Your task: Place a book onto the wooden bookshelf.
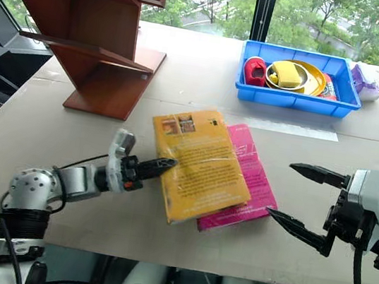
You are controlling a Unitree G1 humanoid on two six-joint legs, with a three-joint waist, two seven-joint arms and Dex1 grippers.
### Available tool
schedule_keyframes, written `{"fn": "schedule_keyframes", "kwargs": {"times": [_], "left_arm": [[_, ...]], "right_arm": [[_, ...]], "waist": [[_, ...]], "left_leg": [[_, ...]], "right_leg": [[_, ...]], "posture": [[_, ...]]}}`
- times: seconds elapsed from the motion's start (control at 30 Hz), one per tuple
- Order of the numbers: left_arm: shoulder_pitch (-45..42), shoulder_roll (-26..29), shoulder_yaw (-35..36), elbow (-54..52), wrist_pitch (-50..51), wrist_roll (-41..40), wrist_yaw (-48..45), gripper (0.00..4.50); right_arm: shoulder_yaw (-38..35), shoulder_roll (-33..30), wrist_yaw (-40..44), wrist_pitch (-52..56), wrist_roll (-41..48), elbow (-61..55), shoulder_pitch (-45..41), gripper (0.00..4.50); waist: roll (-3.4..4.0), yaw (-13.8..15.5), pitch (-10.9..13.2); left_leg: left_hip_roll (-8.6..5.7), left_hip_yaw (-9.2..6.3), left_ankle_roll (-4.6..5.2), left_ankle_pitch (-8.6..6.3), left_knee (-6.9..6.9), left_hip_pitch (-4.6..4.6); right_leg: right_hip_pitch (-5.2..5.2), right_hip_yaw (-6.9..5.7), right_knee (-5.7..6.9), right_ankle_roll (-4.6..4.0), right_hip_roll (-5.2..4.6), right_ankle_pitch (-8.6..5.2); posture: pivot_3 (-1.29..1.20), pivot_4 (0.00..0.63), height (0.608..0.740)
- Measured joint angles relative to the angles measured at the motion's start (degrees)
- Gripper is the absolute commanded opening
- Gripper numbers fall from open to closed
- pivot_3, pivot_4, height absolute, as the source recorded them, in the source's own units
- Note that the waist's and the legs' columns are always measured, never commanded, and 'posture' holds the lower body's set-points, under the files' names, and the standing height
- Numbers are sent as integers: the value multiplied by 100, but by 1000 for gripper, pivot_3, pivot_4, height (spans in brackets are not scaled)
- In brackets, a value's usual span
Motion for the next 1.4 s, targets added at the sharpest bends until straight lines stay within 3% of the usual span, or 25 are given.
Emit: {"fn": "schedule_keyframes", "kwargs": {"times": [0.2, 0.4, 0.47, 0.57, 0.8, 1.03, 1.4], "left_arm": [[-110, 877, 478, -1455, -434, 165, -209, 268], [-773, 1990, 589, -2766, -1432, 1215, -543, 257], [-1031, 2421, 501, -3036, -1933, 1831, -772, 257], [-1348, 3442, -163, -2995, -3338, 3645, -1411, 257], [-2748, 4476, -1222, -959, -6930, 6543, -2939, 257], [-4385, 4162, -2128, 788, -8603, 7660, -3863, 257], [-5721, 4043, -3181, 4099, -10460, 9568, -4498, 257]], "right_arm": [[945, 136, 102, -122, 25, 754, -1224, 4500], [1436, 427, 202, -197, 51, 1424, -2204, 4500], [1564, 476, 260, -204, 49, 1552, -2369, 4500], [1787, 621, 392, -241, 15, 1787, -2629, 4500], [1999, 774, 526, -372, -103, 2039, -2836, 4500], [2009, 854, 486, -467, -168, 1980, -2705, 4500], [1975, 864, 248, -497, -172, 1733, -2403, 4500]], "waist": [[-2, 36, 8], [0, 39, 26], [1, 34, 26], [4, 18, 37], [14, 14, 43], [14, 37, 43], [5, -7, 46]], "left_leg": [[-7, -7, -1, 0, -1, -17], [-10, -13, -3, 1, -2, -19], [-14, -10, -3, 1, -8, -18], [-37, -4, -5, 3, -21, -13], [-39, -1, -4, 3, -45, -20], [-39, 15, -4, 3, -40, -45], [-24, 16, -3, 3, -28, -52]], "right_leg": [[-2, -11, -14, 1, -18, 0], [-4, -18, -11, 1, -1, 0], [-4, -17, -13, 2, 4, 1], [-6, -9, -19, -1, 8, -1], [-20, -13, -28, 19, 6, 9], [-34, -25, -26, 23, 6, 8], [-42, -29, -10, 25, 8, 8]], "posture": [[0, 150, 740], [0, 150, 740], [0, 150, 740], [0, 150, 740], [0, 150, 740], [0, 150, 740], [0, 150, 740]]}}
